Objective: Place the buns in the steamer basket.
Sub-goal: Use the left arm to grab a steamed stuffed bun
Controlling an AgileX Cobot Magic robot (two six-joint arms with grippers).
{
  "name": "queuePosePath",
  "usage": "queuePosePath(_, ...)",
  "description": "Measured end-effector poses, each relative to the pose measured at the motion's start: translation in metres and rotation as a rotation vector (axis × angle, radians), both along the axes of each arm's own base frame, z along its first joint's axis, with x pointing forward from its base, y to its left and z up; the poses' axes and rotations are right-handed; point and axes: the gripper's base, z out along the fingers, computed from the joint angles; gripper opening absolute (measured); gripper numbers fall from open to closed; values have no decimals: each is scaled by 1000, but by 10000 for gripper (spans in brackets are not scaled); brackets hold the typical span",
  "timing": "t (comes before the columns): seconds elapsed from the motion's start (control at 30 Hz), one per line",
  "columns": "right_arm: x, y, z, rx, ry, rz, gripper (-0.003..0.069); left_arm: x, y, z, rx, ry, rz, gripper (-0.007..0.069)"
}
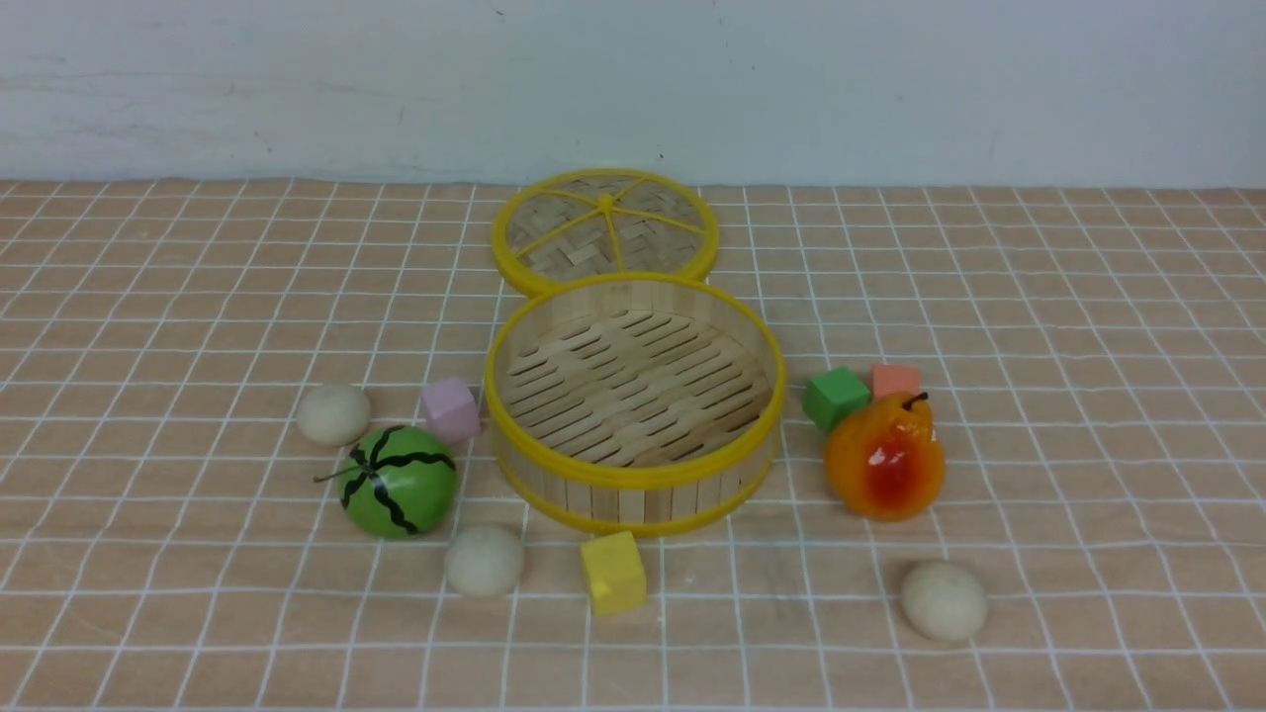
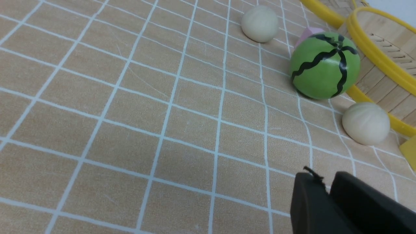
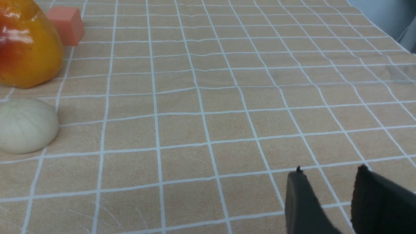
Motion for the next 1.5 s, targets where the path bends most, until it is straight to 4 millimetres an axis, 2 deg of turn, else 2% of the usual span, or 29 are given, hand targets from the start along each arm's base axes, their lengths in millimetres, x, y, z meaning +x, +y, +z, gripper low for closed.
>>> queuePosePath(0.27, 0, 0, 0, 0, 0, 0, 241, 0, 1, 1, 25, -11, -2, 92)
queuePosePath(0.53, 0, 0, 0, 0, 0, 0, 241, 4, -2, 17, -9, -191, -24, 95)
queuePosePath(0.8, 0, 0, 0, 0, 0, 0, 241, 2, -6, 47, -110, -510, -57, 102)
queuePosePath(0.9, 0, 0, 0, 0, 0, 0, 241, 0, -5, 56, -129, -552, -58, 102)
queuePosePath(0.97, 0, 0, 0, 0, 0, 0, 241, -2, -5, 68, -143, -567, -54, 104)
queuePosePath(1.03, 0, 0, 0, 0, 0, 0, 241, -10, -3, 100, -166, -596, -46, 109)
queuePosePath(1.17, 0, 0, 0, 0, 0, 0, 241, -13, -1, 156, -187, -512, -30, 112)
queuePosePath(1.23, 0, 0, 0, 0, 0, 0, 241, -7, -2, 172, -188, -417, -21, 113)
queuePosePath(1.27, 0, 0, 0, 0, 0, 0, 241, 1, -3, 186, -185, -333, -12, 115)
queuePosePath(1.37, 0, 0, 0, 0, 0, 0, 241, 24, -6, 205, -165, -169, 5, 120)
queuePosePath(1.5, 0, 0, 0, 0, 0, 0, 241, 59, -9, 206, -112, 1, 27, 124)
